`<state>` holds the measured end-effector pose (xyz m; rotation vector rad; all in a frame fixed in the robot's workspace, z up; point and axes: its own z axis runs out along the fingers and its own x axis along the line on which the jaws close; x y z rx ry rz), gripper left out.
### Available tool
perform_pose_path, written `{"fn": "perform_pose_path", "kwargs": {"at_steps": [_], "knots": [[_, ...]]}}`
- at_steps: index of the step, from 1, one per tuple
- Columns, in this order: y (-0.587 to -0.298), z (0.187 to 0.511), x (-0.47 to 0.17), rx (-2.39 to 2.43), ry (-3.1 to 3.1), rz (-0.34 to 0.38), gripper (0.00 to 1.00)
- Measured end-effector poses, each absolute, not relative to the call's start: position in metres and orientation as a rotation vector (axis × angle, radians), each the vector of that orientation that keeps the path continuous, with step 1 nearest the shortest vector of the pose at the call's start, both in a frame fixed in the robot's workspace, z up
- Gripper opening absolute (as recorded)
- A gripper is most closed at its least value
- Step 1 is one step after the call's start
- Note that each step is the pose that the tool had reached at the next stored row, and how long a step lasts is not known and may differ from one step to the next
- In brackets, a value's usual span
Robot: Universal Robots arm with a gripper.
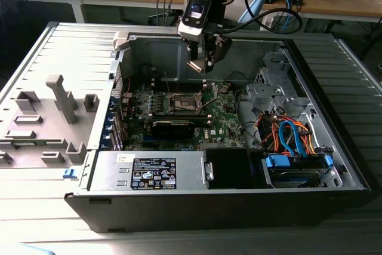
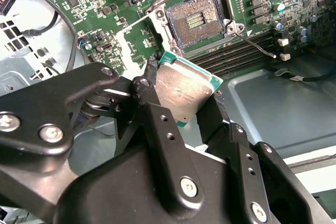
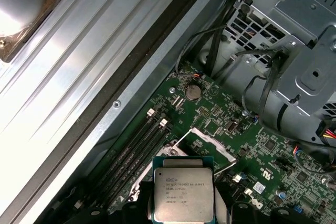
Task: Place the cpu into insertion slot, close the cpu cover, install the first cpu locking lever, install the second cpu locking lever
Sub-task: 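Place the cpu into insertion slot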
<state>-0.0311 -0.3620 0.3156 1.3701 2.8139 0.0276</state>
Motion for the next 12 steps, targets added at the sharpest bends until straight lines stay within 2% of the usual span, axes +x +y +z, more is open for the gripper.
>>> {"fn": "perform_pose_path", "kwargs": {"at_steps": [12], "knots": [[-0.3620, 0.3153, -0.0311, 1.383, 2.807, 0.027, 0.55]]}}
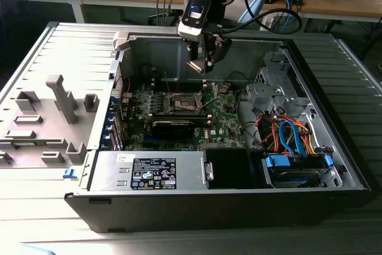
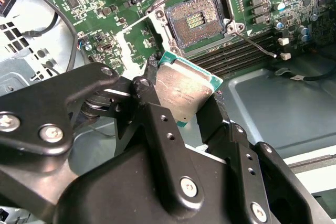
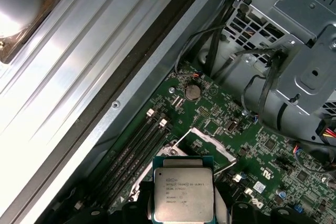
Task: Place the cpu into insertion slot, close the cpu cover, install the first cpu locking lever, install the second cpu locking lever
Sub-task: 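Place the cpu into insertion slot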
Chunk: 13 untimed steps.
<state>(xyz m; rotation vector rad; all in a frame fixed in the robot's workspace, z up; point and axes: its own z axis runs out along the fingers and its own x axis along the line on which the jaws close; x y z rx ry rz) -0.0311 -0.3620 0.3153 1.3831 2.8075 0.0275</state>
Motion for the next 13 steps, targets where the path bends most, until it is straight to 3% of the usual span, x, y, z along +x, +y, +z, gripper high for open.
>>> {"fn": "perform_pose_path", "kwargs": {"at_steps": [13], "knots": [[-0.3620, 0.3146, -0.0311, 1.428, 2.785, 0.027, 0.55]]}}
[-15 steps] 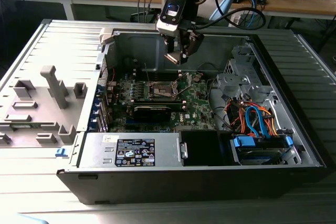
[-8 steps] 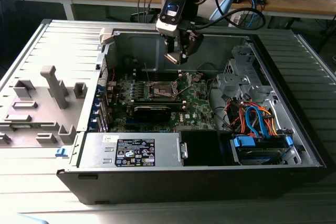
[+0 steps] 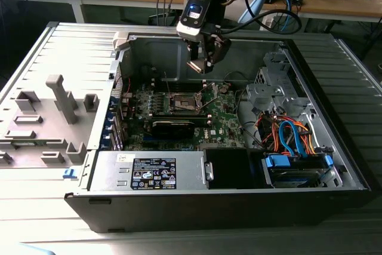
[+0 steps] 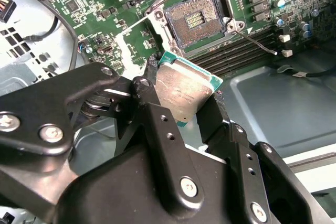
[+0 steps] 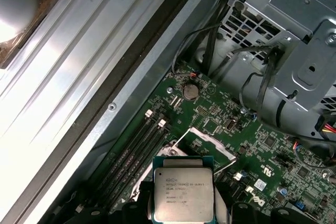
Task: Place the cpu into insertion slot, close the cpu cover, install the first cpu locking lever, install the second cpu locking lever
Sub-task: 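Place the cpu into insertion slot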
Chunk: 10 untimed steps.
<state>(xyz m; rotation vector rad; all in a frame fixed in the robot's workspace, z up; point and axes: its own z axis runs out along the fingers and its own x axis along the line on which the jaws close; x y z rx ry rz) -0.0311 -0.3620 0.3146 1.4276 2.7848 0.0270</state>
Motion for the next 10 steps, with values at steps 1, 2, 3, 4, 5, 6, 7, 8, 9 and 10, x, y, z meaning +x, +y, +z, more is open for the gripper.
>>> {"fn": "perform_pose_path", "kwargs": {"at_steps": [1, 2, 3, 4, 5, 6, 7, 8, 9, 10], "knots": [[-0.3620, 0.3145, -0.0311, 1.433, 2.782, 0.027, 0.55], [-0.3620, 0.3144, -0.0311, 1.436, 2.781, 0.027, 0.55], [-0.3620, 0.3143, -0.0311, 1.441, 2.778, 0.027, 0.55], [-0.3620, 0.3143, -0.0311, 1.447, 2.774, 0.027, 0.55], [-0.3620, 0.3142, -0.0311, 1.451, 2.773, 0.027, 0.55], [-0.3620, 0.3141, -0.0311, 1.455, 2.770, 0.027, 0.55], [-0.3620, 0.3140, -0.0311, 1.461, 2.767, 0.027, 0.55], [-0.3620, 0.3140, -0.0311, 1.464, 2.766, 0.027, 0.55], [-0.3620, 0.3140, -0.0311, 1.467, 2.764, 0.027, 0.55], [-0.3620, 0.3139, -0.0311, 1.471, 2.762, 0.027, 0.55]]}}
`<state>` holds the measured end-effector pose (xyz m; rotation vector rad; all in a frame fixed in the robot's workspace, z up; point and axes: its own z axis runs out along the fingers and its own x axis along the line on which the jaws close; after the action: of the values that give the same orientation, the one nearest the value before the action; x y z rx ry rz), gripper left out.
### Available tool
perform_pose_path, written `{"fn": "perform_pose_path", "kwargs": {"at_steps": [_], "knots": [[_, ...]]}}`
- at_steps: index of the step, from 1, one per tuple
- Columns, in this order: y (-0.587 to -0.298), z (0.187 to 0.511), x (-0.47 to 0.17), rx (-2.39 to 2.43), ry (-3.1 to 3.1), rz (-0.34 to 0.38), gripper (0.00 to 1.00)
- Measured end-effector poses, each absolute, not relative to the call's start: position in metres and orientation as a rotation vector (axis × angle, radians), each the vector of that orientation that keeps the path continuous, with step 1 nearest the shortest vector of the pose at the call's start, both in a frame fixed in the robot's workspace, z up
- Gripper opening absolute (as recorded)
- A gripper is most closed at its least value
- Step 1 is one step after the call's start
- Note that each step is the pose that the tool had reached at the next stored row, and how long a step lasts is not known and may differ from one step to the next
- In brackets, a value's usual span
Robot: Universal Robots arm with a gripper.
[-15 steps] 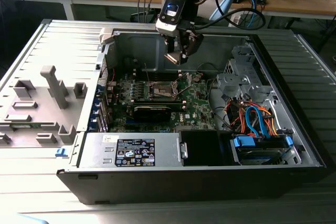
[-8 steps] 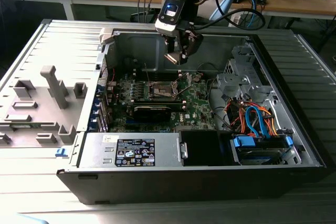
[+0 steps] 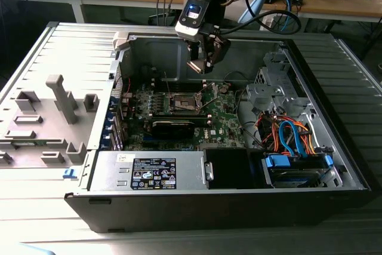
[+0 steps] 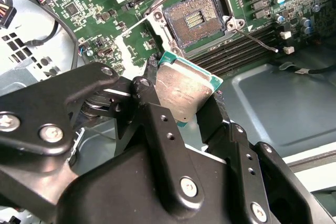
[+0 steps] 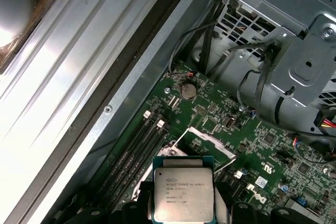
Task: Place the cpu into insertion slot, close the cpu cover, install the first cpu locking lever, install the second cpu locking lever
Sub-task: 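Place the cpu into insertion slot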
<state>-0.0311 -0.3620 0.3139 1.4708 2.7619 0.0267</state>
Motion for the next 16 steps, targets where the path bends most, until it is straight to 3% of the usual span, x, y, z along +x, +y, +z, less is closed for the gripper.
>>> {"fn": "perform_pose_path", "kwargs": {"at_steps": [16], "knots": [[-0.3620, 0.3133, -0.0311, 1.500, 2.746, 0.027, 0.55]]}}
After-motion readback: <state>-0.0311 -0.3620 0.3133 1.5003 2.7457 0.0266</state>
